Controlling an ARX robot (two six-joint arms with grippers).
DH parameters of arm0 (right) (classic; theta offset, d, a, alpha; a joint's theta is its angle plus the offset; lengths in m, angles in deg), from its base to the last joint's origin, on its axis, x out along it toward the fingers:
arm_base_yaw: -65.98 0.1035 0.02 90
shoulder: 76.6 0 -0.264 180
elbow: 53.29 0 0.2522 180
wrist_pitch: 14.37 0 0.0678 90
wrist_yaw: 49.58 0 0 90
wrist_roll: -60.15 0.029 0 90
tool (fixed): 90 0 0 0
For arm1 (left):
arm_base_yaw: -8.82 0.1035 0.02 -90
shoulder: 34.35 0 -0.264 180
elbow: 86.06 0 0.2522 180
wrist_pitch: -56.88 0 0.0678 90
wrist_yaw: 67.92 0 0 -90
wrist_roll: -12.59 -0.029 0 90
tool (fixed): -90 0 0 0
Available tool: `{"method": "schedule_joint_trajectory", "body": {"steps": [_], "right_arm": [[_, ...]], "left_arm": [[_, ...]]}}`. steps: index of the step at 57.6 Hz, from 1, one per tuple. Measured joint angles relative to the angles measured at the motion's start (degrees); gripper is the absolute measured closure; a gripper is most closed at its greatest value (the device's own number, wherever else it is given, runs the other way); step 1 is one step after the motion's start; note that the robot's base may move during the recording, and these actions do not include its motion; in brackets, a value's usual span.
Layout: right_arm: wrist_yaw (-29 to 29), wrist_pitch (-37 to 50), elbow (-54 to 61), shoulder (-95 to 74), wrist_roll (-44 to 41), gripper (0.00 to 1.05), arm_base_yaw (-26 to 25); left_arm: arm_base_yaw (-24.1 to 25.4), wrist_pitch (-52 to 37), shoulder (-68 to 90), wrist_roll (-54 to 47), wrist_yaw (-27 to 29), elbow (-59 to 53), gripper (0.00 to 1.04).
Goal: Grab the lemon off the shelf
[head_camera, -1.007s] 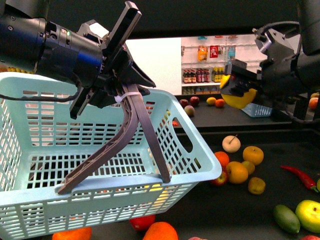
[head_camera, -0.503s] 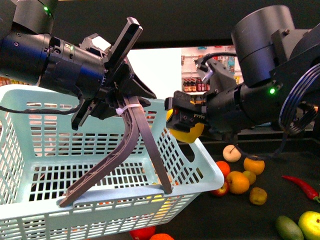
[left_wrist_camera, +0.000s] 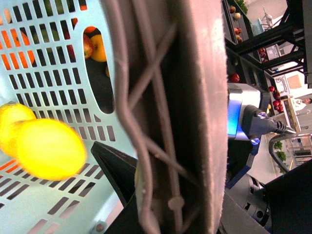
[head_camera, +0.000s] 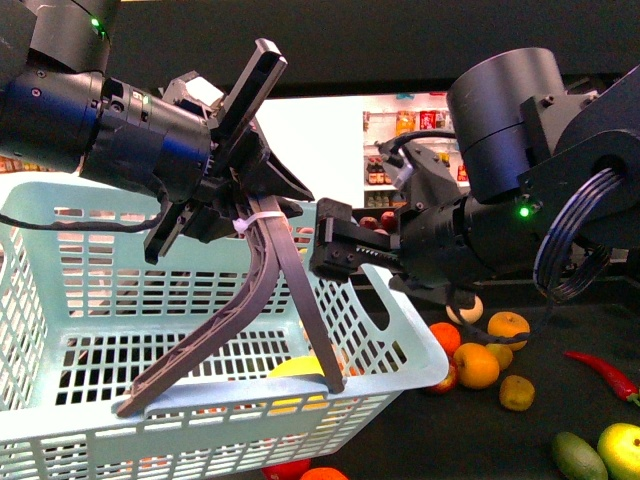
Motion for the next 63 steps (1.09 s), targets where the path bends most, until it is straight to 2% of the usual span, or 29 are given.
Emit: {"method": "schedule_joint_trajectory", "body": {"steps": [8, 15, 21, 31, 41, 47, 54, 63], "right_arm": [[1.68, 3.93, 3.30, 5.18, -1.55, 0.02, -3.58], [3.61, 8.72, 9.18, 13.88, -6.67, 0.02, -7.69], [2.84, 11.61, 20.85, 29.18, -14.10, 0.02, -13.92], [-1.64, 3.72, 38.58, 54.16, -18.47, 0.02, -22.91], [-4.17, -5.22, 46.58, 72.67, -18.25, 0.03, -31.17], [-5.42, -7.76, 51.56, 81.94, -17.84, 0.18, -34.03], [-6.32, -12.61, 58.42, 92.19, -17.77, 0.37, -34.64], [-1.66, -14.27, 63.19, 99.30, -17.70, 0.63, -31.26]], "left_arm": [[0.02, -0.02, 0.00, -0.11, 0.04, 0.00, 0.92], [0.02, -0.02, 0.00, -0.09, 0.35, 0.00, 0.92], [0.00, 0.00, 0.00, -0.07, 0.20, 0.00, 0.92], [0.00, -0.02, 0.00, 0.00, -0.11, 0.00, 0.92], [0.00, -0.02, 0.00, 0.00, 0.00, 0.00, 0.92], [0.02, -0.02, 0.00, -0.02, 0.09, 0.00, 0.92], [0.02, 0.00, 0.00, 0.00, -0.04, 0.00, 0.92], [0.07, -0.02, 0.02, 0.09, 0.07, 0.00, 0.92]]}}
